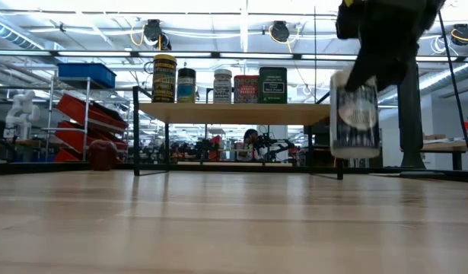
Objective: Shelf spices
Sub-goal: Remove the brown seasoning bottle from the shelf
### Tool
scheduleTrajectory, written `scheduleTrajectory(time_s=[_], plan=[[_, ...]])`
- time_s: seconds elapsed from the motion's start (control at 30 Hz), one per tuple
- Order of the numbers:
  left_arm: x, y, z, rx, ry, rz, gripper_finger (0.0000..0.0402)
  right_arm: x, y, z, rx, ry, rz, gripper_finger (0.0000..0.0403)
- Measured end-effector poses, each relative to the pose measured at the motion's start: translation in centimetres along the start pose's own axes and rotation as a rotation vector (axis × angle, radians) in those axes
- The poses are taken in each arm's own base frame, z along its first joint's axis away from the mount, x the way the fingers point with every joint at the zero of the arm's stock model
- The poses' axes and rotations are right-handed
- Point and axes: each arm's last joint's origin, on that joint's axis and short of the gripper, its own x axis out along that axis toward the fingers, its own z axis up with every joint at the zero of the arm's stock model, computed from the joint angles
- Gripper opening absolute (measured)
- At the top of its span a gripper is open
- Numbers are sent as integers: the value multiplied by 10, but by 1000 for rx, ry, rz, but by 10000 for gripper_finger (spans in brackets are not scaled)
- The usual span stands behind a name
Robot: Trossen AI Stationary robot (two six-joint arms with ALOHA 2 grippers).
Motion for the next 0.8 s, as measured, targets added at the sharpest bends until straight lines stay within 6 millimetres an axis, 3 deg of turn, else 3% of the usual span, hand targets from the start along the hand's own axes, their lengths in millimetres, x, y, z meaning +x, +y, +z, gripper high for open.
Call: scheduleTrajectory(time_s=[0.8], plan=[[1, 0, 0, 0, 2, -1, 176, 31, -3, -11, -149, 24, -176, 272]])
